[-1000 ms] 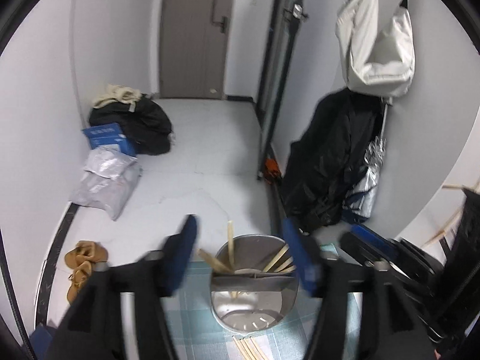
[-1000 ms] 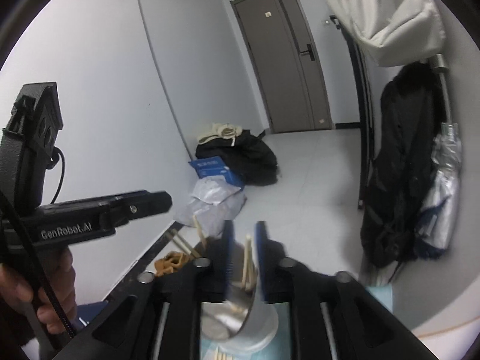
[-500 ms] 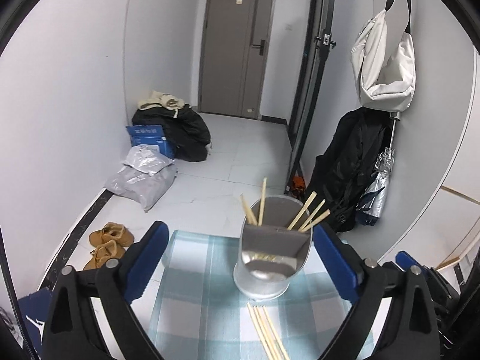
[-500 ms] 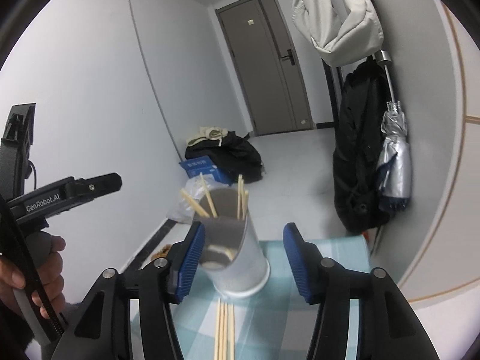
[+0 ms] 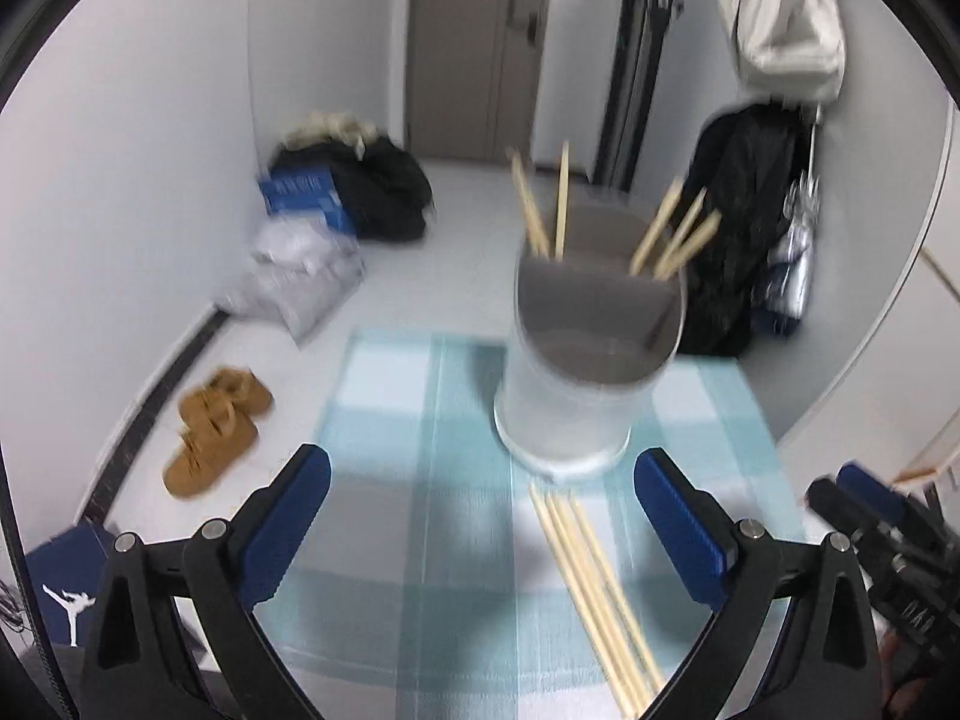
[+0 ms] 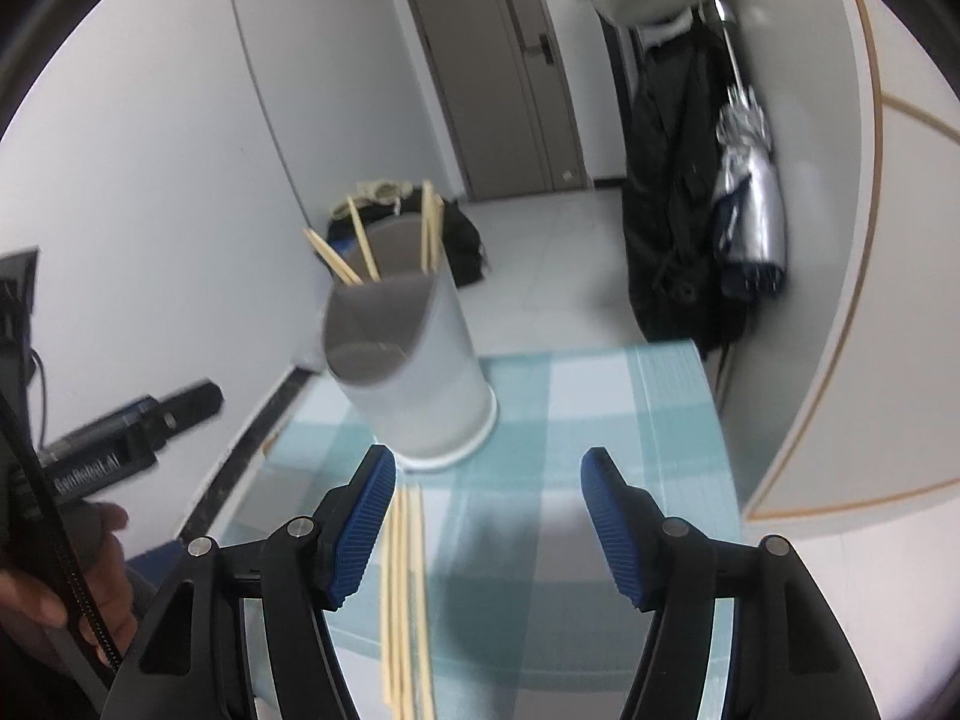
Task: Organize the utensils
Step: 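Lower the right gripper to the chopstick bundle and grasp one chopstick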
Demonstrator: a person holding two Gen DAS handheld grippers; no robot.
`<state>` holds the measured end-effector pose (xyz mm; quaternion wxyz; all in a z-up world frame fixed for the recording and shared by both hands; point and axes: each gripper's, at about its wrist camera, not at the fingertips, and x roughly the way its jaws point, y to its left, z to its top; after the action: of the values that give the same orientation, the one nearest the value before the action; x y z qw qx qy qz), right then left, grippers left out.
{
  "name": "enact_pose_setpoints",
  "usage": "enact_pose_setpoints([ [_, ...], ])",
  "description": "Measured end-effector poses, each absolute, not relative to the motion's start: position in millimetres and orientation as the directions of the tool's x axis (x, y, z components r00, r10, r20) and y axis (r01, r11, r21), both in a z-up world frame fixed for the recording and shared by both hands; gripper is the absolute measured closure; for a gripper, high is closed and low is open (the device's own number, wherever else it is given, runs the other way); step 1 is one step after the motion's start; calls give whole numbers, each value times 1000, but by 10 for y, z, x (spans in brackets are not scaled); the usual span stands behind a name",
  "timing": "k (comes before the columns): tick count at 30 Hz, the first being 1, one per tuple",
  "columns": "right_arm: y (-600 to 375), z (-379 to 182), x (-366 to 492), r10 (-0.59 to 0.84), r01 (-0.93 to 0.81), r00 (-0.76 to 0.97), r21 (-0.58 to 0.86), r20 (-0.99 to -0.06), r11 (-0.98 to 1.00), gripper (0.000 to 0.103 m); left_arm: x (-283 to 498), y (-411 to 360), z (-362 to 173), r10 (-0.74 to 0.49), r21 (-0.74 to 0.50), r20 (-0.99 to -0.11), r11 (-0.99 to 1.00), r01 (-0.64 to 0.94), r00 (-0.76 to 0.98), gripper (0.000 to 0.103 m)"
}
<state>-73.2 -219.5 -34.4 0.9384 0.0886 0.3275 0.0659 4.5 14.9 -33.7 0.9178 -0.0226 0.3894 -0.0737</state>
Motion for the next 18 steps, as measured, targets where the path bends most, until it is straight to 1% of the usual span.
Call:
enact_pose_setpoints([
  [6,-2213,-673,-550,164,-46,683,183,-711,982,40,278,281,-560,-136,-132,-753,990,55,644,3],
  [9,-2151,-824,-440,171,-55,631,176,-757,983,47,364,369,-561,-137,-164,-752,986,18,644,3],
  [11,-2063,-916,-343,174,-76,588,159,-790,984,55,381,439,-593,-120,-161,-757,987,-6,643,3],
  [14,-1879,-1017,-170,188,-139,534,133,-824,981,61,411,528,-604,-98,-158,-756,987,-34,647,3],
  [16,-1760,-1065,-71,199,-179,512,122,-836,976,64,441,596,-599,-100,-170,-745,985,-42,659,3],
  [18,-1650,-1126,28,207,-213,488,115,-848,970,69,454,647,-593,-89,-165,-739,985,-50,668,3],
])
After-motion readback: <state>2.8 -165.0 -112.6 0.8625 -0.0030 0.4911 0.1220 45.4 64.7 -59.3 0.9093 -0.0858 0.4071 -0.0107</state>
